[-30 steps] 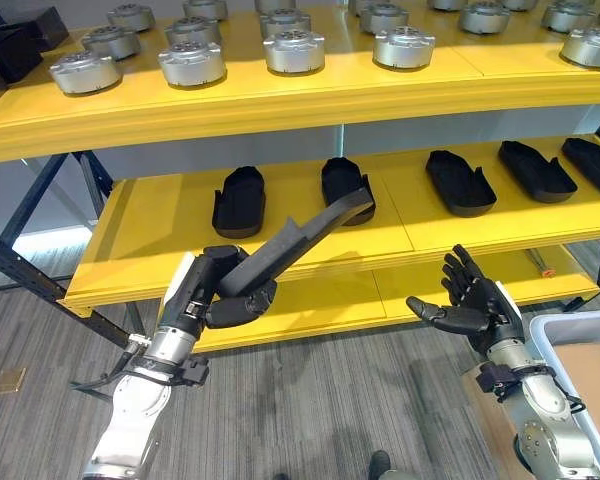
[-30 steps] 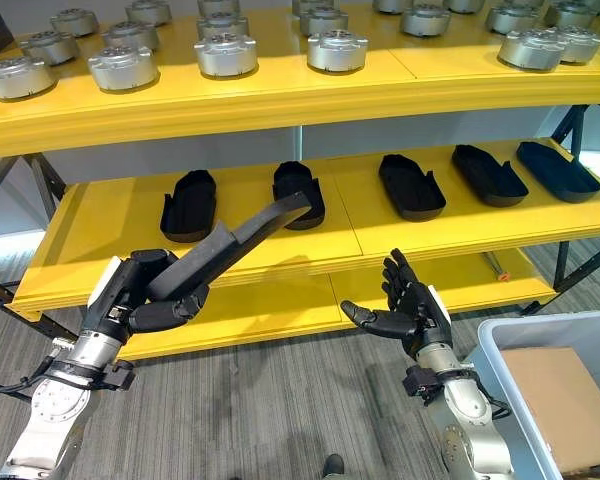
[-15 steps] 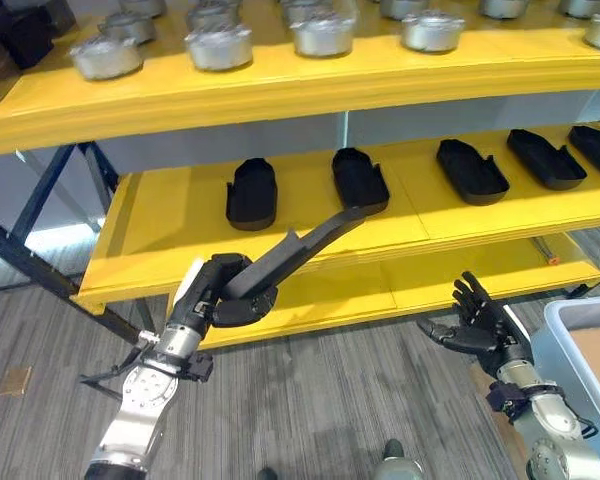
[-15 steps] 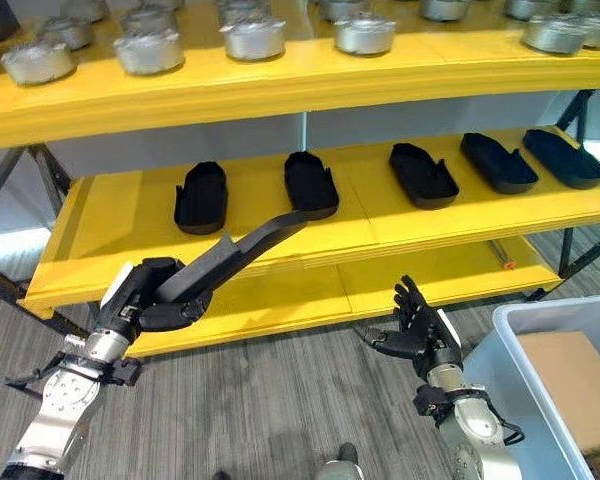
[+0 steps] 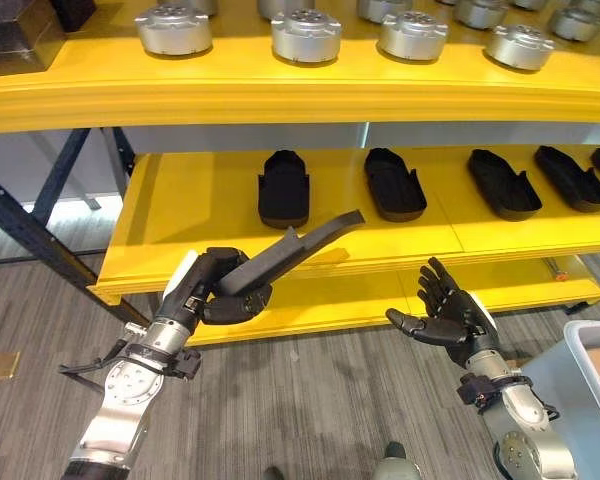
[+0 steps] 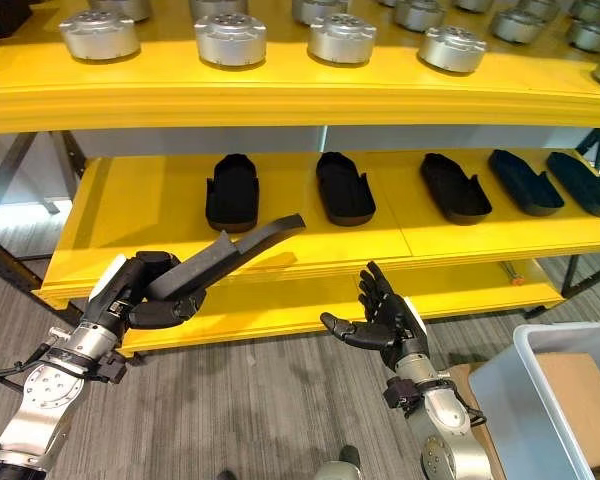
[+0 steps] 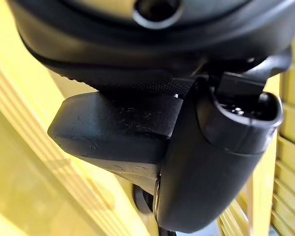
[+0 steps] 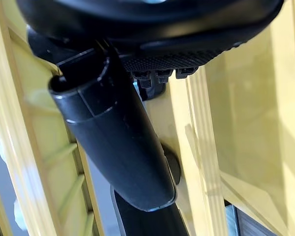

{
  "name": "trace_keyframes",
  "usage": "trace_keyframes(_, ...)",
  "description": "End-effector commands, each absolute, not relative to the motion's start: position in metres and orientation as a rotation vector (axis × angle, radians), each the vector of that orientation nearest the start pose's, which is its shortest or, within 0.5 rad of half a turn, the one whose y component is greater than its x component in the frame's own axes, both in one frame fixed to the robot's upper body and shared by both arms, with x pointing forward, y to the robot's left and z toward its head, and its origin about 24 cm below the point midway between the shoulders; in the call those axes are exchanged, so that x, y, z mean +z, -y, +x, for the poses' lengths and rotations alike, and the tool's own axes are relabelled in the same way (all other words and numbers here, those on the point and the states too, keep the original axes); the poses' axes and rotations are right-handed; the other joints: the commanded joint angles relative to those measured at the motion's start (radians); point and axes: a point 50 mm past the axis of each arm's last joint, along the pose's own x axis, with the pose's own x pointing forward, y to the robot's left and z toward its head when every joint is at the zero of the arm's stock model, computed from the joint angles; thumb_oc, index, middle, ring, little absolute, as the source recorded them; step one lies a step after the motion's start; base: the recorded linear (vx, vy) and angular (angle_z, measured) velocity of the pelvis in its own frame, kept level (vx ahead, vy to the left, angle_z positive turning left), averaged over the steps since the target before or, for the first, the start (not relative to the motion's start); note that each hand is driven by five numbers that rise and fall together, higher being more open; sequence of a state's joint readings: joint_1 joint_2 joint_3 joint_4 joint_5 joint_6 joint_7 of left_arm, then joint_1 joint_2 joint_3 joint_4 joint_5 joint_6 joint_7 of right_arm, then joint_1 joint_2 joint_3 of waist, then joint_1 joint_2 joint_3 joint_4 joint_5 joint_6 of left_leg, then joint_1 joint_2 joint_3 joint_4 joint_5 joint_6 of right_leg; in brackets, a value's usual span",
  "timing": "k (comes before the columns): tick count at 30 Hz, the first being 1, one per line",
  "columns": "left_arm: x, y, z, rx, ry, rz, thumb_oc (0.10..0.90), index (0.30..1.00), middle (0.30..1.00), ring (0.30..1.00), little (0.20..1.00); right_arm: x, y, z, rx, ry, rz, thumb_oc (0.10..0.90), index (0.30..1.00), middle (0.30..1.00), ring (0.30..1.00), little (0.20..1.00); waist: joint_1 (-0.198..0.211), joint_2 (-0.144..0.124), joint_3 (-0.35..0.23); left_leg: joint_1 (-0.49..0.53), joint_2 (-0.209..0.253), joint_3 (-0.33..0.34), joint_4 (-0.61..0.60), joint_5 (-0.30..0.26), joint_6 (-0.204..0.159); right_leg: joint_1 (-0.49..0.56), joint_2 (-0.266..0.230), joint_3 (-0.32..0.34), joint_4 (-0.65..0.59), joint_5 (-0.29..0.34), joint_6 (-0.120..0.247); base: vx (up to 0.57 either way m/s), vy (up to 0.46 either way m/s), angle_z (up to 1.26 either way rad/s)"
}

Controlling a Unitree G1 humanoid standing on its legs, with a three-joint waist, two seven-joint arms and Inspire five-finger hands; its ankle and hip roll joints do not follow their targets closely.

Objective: Move parts from the plastic box to the shelf.

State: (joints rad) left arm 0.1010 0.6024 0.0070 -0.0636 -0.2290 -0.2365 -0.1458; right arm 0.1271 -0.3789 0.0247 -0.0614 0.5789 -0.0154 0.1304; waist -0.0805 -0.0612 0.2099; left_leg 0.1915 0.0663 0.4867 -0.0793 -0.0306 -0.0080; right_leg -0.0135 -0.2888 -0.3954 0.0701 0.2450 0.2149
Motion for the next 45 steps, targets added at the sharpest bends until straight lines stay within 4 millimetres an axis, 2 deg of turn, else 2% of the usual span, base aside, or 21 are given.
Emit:
trace_keyframes(1, 0.155, -0.228, 0.238, -0.206, 0.554, 0.291, 0.400, 0.300, 0.300, 0.300, 0.300, 0.096, 0.225, 0.249, 0.155, 0.196, 0.130, 0.900, 1.000, 1.000, 1.000, 1.000, -0.013, 0.051, -0.056, -0.025, 0.012, -0.074, -0.003, 0.003, -0.005, 0.009, 0.121, 0.022, 0.091, -0.213, -0.026, -0.02, -0.001, -0.07)
trace_keyframes(2, 0.154, -0.226, 0.238, -0.217, 0.553, 0.282, 0.400, 0.300, 0.300, 0.300, 0.300, 0.095, 0.228, 0.248, 0.149, 0.193, 0.139, 0.900, 1.000, 1.000, 1.000, 1.000, -0.017, 0.046, -0.059, -0.044, -0.001, -0.071, -0.002, 0.020, 0.000, 0.020, 0.188, 0.019, 0.064, -0.243, -0.073, 0.00, -0.025, -0.08)
trace_keyframes(3, 0.154, -0.224, 0.240, -0.227, 0.555, 0.277, 0.400, 0.300, 0.300, 0.300, 0.300, 0.094, 0.230, 0.247, 0.144, 0.192, 0.132, 0.900, 1.000, 1.000, 1.000, 1.000, -0.022, 0.044, -0.062, -0.052, -0.016, -0.091, 0.000, 0.021, -0.001, 0.031, 0.217, 0.040, 0.038, -0.254, -0.089, 0.03, -0.031, 0.06)
trace_keyframes(4, 0.151, -0.219, 0.243, -0.246, 0.556, 0.270, 0.400, 0.300, 0.300, 0.300, 0.300, 0.090, 0.231, 0.244, 0.129, 0.189, 0.126, 0.900, 1.000, 1.000, 1.000, 1.000, -0.041, 0.047, -0.064, -0.060, -0.034, -0.147, 0.002, 0.025, 0.008, 0.021, 0.242, 0.132, 0.024, -0.245, -0.097, 0.08, -0.022, 0.24)
trace_keyframes(5, 0.151, -0.216, 0.244, -0.255, 0.564, 0.268, 0.400, 0.300, 0.300, 0.300, 0.300, 0.089, 0.232, 0.243, 0.121, 0.193, 0.126, 0.900, 1.000, 1.000, 1.000, 1.000, -0.052, 0.049, -0.066, -0.065, -0.043, -0.165, 0.004, 0.024, 0.011, 0.031, 0.260, 0.168, 0.009, -0.256, -0.110, 0.04, -0.036, 0.31)
trace_keyframes(14, 0.157, -0.220, 0.245, -0.222, 0.588, 0.278, 0.400, 0.300, 0.300, 0.300, 0.300, 0.085, 0.228, 0.241, 0.150, 0.173, 0.131, 0.900, 1.000, 1.000, 1.000, 1.000, -0.077, 0.070, -0.097, -0.069, -0.053, -0.150, 0.029, 0.002, 0.008, 0.083, 0.252, 0.228, -0.082, -0.241, -0.115, 0.06, -0.097, 0.14)
trace_keyframes(18, 0.163, -0.220, 0.243, -0.175, 0.625, 0.303, 0.400, 0.300, 0.300, 0.300, 0.300, 0.087, 0.227, 0.244, 0.151, 0.182, 0.113, 0.900, 1.000, 1.000, 1.000, 1.000, -0.076, 0.066, -0.080, -0.118, -0.044, -0.109, 0.157, -0.035, 0.001, 0.084, 0.236, 0.197, -0.053, -0.268, -0.139, 0.01, -0.110, 0.07)
trace_keyframes(22, 0.167, -0.221, 0.245, -0.139, 0.655, 0.313, 0.400, 0.300, 0.300, 0.300, 0.300, 0.090, 0.230, 0.250, 0.145, 0.195, 0.089, 0.900, 1.000, 1.000, 1.000, 1.000, -0.073, 0.063, -0.042, -0.212, 0.029, -0.118, 0.351, -0.001, -0.039, 0.074, 0.230, 0.192, 0.009, -0.311, -0.169, -0.04, 0.010, 0.04)
trace_keyframes(23, 0.168, -0.225, 0.244, -0.112, 0.658, 0.323, 0.400, 0.300, 0.300, 0.300, 0.300, 0.092, 0.232, 0.253, 0.151, 0.196, 0.083, 0.900, 1.000, 1.000, 1.000, 1.000, -0.071, 0.072, -0.033, -0.211, 0.085, -0.148, 0.330, 0.044, -0.057, 0.060, 0.226, 0.190, 0.049, -0.332, -0.180, 0.00, 0.180, -0.01)
trace_keyframes(25, 0.168, -0.230, 0.243, -0.084, 0.659, 0.327, 0.400, 0.300, 0.300, 0.300, 0.300, 0.093, 0.233, 0.254, 0.169, 0.193, 0.072, 0.900, 1.000, 1.000, 1.000, 1.000, -0.069, 0.078, -0.038, -0.195, 0.129, -0.179, 0.281, 0.097, -0.071, 0.048, 0.218, 0.193, 0.063, -0.339, -0.185, 0.02, 0.295, -0.06)
trace_keyframes(27, 0.166, -0.238, 0.239, -0.043, 0.656, 0.324, 0.400, 0.300, 0.300, 0.300, 0.300, 0.095, 0.236, 0.252, 0.191, 0.188, 0.050, 0.900, 1.000, 1.000, 1.000, 1.000, -0.073, 0.085, -0.049, -0.171, 0.219, -0.229, 0.204, 0.196, -0.105, 0.029, 0.198, 0.199, 0.086, -0.356, -0.189, 0.04, 0.472, -0.19)
trace_keyframes(28, 0.165, -0.243, 0.237, -0.017, 0.654, 0.328, 0.400, 0.300, 0.300, 0.300, 0.300, 0.097, 0.239, 0.251, 0.206, 0.186, 0.032, 0.900, 1.000, 1.000, 1.000, 1.000, -0.077, 0.090, -0.055, -0.160, 0.279, -0.257, 0.162, 0.278, -0.131, 0.016, 0.179, 0.203, 0.105, -0.365, -0.188, 0.04, 0.471, -0.14)
trace_keyframes(30, 0.163, -0.245, 0.239, 0.015, 0.652, 0.325, 0.400, 0.300, 0.300, 0.300, 0.300, 0.099, 0.242, 0.251, 0.221, 0.184, 0.008, 0.900, 1.000, 1.000, 1.000, 1.000, -0.088, 0.091, -0.062, -0.161, 0.338, -0.266, 0.135, 0.359, -0.154, -0.006, 0.134, 0.207, 0.141, -0.380, -0.185, 0.03, 0.614, -0.19)
trace_keyframes(33, 0.161, -0.245, 0.241, 0.038, 0.651, 0.328, 0.400, 0.300, 0.300, 0.300, 0.300, 0.101, 0.244, 0.250, 0.235, 0.183, -0.015, 0.900, 1.000, 1.000, 1.000, 1.000, -0.103, 0.098, -0.063, -0.158, 0.367, -0.236, 0.129, 0.384, -0.168, -0.028, 0.088, 0.204, 0.182, -0.394, -0.177, 0.02, 0.470, -0.10)
trace_keyframes(36, 0.158, -0.245, 0.241, 0.060, 0.642, 0.323, 0.400, 0.300, 0.300, 0.300, 0.300, 0.100, 0.242, 0.252, 0.241, 0.171, -0.047, 0.900, 1.000, 1.000, 1.000, 1.000, -0.107, 0.138, -0.057, -0.116, 0.360, -0.195, 0.097, 0.330, -0.178, -0.060, 0.029, 0.190, 0.268, -0.408, -0.146, 0.09, 0.623, 0.11)
trace_keyframes(38, 0.163, -0.243, 0.242, 0.008, 0.650, 0.339, 0.400, 0.300, 0.300, 0.300, 0.300, 0.096, 0.246, 0.252, 0.191, 0.157, -0.019, 0.900, 1.000, 1.000, 1.000, 1.000, -0.095, 0.147, -0.044, -0.133, 0.310, -0.209, 0.151, 0.252, -0.160, -0.010, 0.009, 0.190, 0.238, -0.382, -0.115, 0.27, 0.750, 0.46)
trace_keyframes(40, 0.168, -0.237, 0.242, -0.044, 0.680, 0.373, 0.400, 0.300, 0.300, 0.300, 0.300, 0.090, 0.244, 0.250, 0.177, 0.146, -0.014, 0.900, 1.000, 1.000, 1.000, 1.000, -0.076, 0.122, -0.036, -0.125, 0.226, -0.211, 0.187, 0.103, -0.122, 0.045, -0.045, 0.186, 0.159, -0.298, -0.055, 0.26, 0.620, 0.74)
trace_keyframes(41, 0.171, -0.235, 0.242, -0.056, 0.694, 0.399, 0.400, 0.300, 0.300, 0.300, 0.300, 0.089, 0.242, 0.251, 0.171, 0.147, -0.004, 0.900, 1.000, 1.000, 1.000, 1.000, -0.067, 0.107, -0.036, -0.114, 0.203, -0.205, 0.186, 0.064, -0.110, 0.060, -0.074, 0.180, 0.123, -0.254, -0.037, 0.17, 0.378, 0.46)
trace_keyframes(42, 0.174, -0.234, 0.241, -0.072, 0.704, 0.401, 0.400, 0.300, 0.300, 0.300, 0.300, 0.090, 0.241, 0.251, 0.165, 0.149, 0.002, 0.900, 1.000, 1.000, 1.000, 1.000, -0.060, 0.097, -0.036, -0.111, 0.188, -0.205, 0.187, 0.047, -0.102, 0.067, -0.090, 0.178, 0.096, -0.220, -0.026, 0.17, 0.341, 0.25)
trace_keyframes(43, 0.178, -0.233, 0.240, -0.101, 0.728, 0.415, 0.400, 0.300, 0.300, 0.300, 0.300, 0.090, 0.239, 0.251, 0.155, 0.146, 0.034, 0.900, 1.000, 1.000, 1.000, 1.000, -0.038, 0.072, -0.040, -0.106, 0.174, -0.172, 0.187, 0.028, -0.092, 0.081, -0.124, 0.128, 0.021, -0.131, -0.006, 0.12, 0.237, 0.09)
trace_keyframes(45, 0.179, -0.232, 0.238, -0.104, 0.734, 0.412, 0.400, 0.300, 0.300, 0.300, 0.300, 0.091, 0.236, 0.252, 0.166, 0.150, 0.060, 0.900, 1.000, 1.000, 1.000, 1.000, -0.020, 0.060, -0.037, -0.097, 0.170, -0.136, 0.177, 0.027, -0.091, 0.078, -0.139, 0.077, -0.006, -0.082, 0.007, 0.07, 0.170, -0.13)
